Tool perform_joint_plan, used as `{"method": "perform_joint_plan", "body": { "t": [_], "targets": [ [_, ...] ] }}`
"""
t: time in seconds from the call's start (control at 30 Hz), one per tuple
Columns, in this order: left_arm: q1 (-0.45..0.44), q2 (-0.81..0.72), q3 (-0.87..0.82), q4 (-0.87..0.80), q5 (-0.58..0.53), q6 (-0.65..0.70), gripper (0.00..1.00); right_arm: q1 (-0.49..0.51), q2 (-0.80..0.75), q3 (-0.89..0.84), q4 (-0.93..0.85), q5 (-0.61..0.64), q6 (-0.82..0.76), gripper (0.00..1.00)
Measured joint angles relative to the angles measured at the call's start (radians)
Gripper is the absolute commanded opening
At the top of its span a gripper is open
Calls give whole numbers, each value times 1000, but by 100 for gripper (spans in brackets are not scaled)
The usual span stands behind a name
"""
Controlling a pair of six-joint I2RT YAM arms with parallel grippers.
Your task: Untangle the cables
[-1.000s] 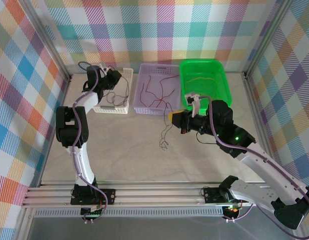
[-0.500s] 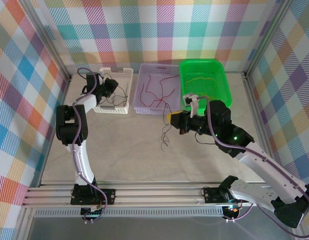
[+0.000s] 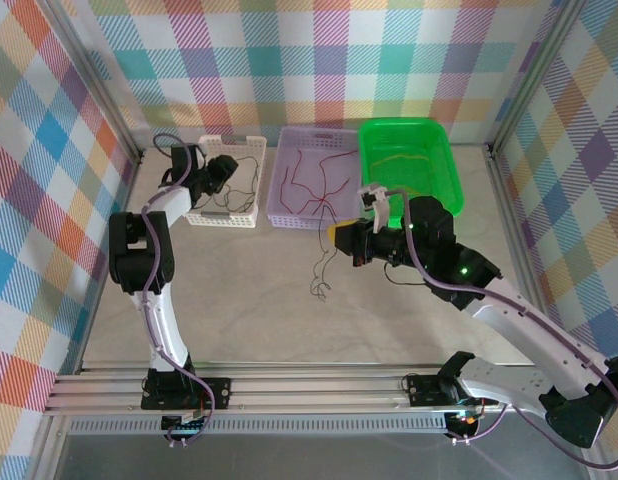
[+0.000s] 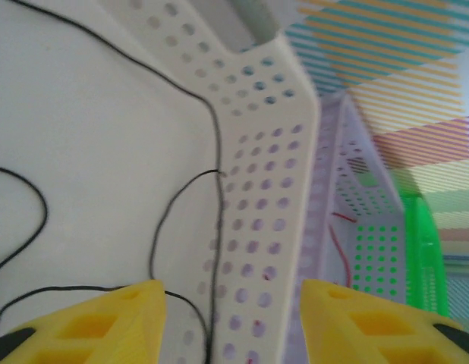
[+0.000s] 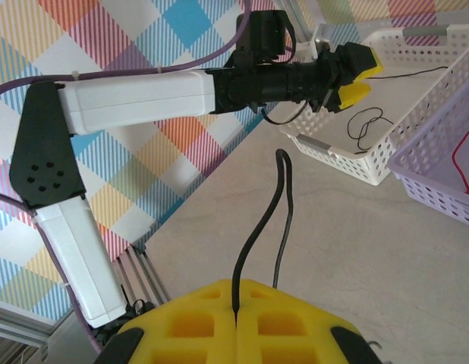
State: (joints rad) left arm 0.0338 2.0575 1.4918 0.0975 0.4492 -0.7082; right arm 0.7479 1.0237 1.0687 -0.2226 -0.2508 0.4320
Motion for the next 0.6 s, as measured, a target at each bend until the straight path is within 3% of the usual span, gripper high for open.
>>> {"method": "perform_joint_plan", "body": {
  "t": [0.23,0.4,0.6],
  "targets": [
    [-29,-220,-146,239,101,-139,57,0,65,58,-10,-11,0,0],
    [-143,-349,-323,522,174,-285,57,0,121,121,-37,-48,0,0],
    [-265,-386,-517,791,205,-472,57,0,148,143,-58,-100,3,0]
  ]
}}
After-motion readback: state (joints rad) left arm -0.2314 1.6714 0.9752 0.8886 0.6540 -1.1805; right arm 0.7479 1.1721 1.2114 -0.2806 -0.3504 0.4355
